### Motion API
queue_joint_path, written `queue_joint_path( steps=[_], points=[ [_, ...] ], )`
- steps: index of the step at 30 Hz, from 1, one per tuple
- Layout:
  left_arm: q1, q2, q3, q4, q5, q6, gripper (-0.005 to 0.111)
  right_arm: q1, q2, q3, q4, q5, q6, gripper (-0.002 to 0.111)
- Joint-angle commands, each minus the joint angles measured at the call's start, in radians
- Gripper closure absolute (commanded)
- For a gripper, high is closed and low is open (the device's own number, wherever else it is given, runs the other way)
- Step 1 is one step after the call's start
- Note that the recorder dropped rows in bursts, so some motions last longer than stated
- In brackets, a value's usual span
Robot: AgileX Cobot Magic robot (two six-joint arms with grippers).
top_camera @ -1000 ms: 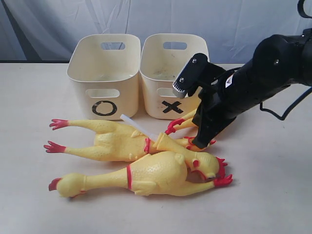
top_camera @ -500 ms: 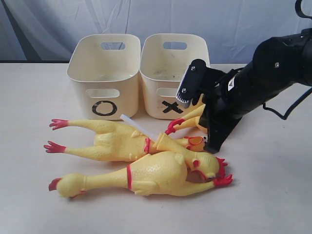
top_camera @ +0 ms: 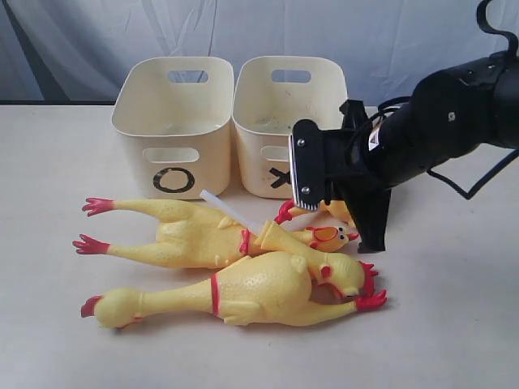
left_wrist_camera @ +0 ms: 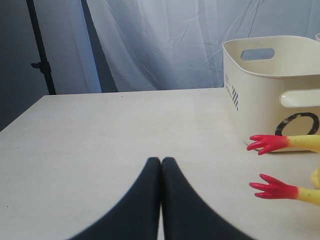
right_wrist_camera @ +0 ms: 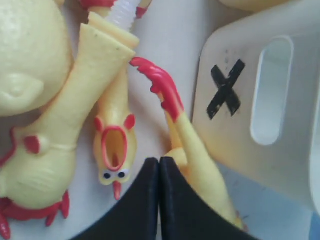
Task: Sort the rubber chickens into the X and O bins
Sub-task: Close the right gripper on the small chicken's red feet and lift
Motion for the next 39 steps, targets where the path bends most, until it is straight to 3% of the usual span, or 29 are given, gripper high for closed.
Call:
queue_joint_path(
  steps=[1,3,6,8,17,39],
  points=[
    [-0.005,-0.004,0.004,-0.001,-0.005,-0.003,0.107,0.015,0.002,-0.003,-0.020,-0.052,-0.083,0.103],
    [-0.005,-0.004,0.004,-0.001,-0.005,-0.003,0.107,0.022,0.003,-0.003,-0.018,-0.062,-0.099,0.089],
    [-0.005,-0.004,0.004,-0.001,-0.005,-0.003,0.107,0.037,0.010,-0.003,-0.020,-0.082,-0.100,0.057],
    [-0.005,-0.004,0.004,-0.001,-0.005,-0.003,0.107,0.051,0.015,-0.003,-0.027,-0.097,-0.106,0.049],
    [-0.005,-0.004,0.004,-0.001,-0.005,-0.003,0.107,0.082,0.079,-0.003,-0.080,-0.125,-0.114,0.066],
    [-0.005,-0.004,0.004,-0.001,-0.005,-0.003,0.107,0.081,0.235,-0.006,-0.177,-0.328,-0.112,0.066]
  ],
)
